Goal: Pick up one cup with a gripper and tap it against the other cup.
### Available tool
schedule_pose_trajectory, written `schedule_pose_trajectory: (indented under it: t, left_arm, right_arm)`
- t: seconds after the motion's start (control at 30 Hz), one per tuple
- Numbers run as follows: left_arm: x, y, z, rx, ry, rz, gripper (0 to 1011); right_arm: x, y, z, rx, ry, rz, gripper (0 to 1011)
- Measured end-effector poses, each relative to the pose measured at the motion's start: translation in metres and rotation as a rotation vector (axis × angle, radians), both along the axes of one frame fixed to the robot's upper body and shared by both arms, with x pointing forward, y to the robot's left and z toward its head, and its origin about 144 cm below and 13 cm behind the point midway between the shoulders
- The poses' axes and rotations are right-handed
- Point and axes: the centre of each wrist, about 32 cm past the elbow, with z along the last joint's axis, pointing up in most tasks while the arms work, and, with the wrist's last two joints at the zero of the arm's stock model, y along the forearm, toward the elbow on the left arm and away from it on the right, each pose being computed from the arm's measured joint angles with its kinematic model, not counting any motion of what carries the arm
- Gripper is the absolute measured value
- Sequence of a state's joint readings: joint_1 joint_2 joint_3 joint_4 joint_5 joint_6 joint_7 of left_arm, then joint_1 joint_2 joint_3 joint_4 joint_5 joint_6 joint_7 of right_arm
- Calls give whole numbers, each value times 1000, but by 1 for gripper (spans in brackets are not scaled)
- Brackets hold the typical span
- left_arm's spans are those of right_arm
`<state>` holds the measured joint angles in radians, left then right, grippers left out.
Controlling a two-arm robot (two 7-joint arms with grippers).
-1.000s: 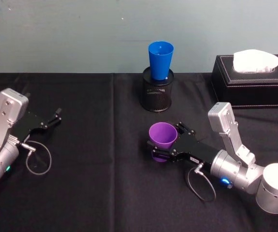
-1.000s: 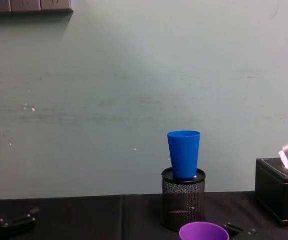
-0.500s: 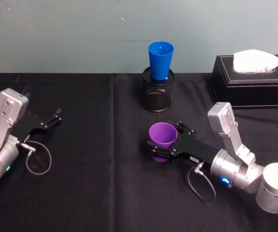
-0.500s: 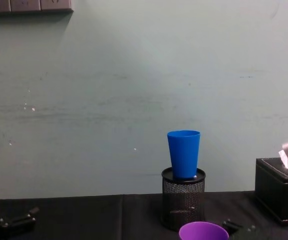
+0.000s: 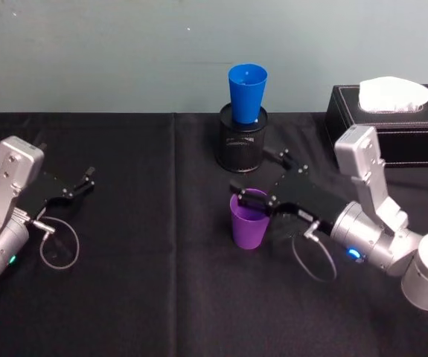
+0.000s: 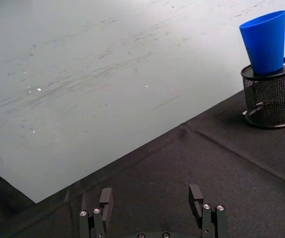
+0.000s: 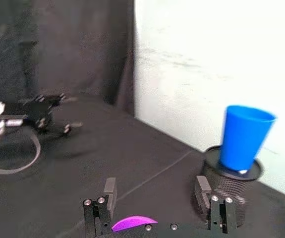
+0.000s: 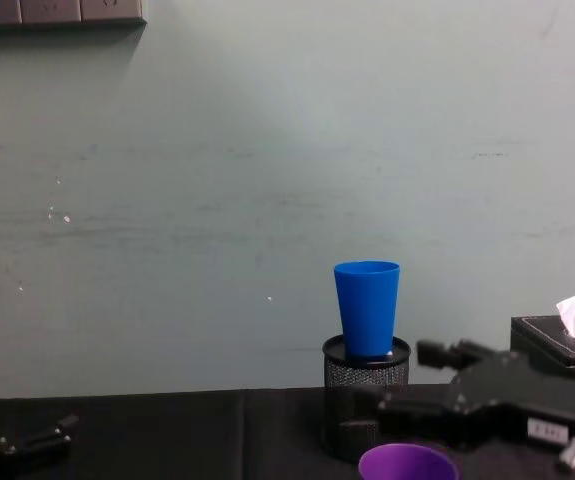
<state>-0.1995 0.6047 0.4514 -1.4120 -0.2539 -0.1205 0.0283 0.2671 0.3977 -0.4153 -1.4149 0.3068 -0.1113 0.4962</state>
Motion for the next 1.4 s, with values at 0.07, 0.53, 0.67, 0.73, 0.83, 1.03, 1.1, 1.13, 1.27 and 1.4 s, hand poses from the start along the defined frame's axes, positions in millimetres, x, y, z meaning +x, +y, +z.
schedule_pose_trajectory:
  t: [0.07,0.53,0.67,0.73,0.83,1.03,1.1,1.13,1.27,1.4]
  left_arm:
    - [0,0,0,0,0,0,1005]
    - [0,0,0,0,0,0,1005]
    - [0,0,0,0,0,0,1005]
    - [0,0,0,0,0,0,1005]
    - [0,0,0,0,0,0,1005]
    - [0,0,0,0,0,0,1005]
    - [0,0,0,0,0,0,1005]
    - [0,0,0,0,0,0,1005]
    - [0,0,0,0,0,0,1005]
    - [0,0,0,0,0,0,1005]
  right_arm:
    - [-2,-1,6,12,-2,-35,1002]
    - [-25,0,19,-22,43,-379,1002]
    - [-28,0,10,-43,56,-433,1002]
    - [-28,0,7,-46,60,-442,1002]
    - [-28,0,3,-52,65,-453,1002]
    - [-28,1,0,-47,57,-437,1002]
    - [-28,1,0,-48,56,-437,1002]
    - [-28,1,0,-48,56,-437,1002]
    - [-28,0,1,-49,57,-437,1002]
    - [-28,0,1,-50,58,-438,1002]
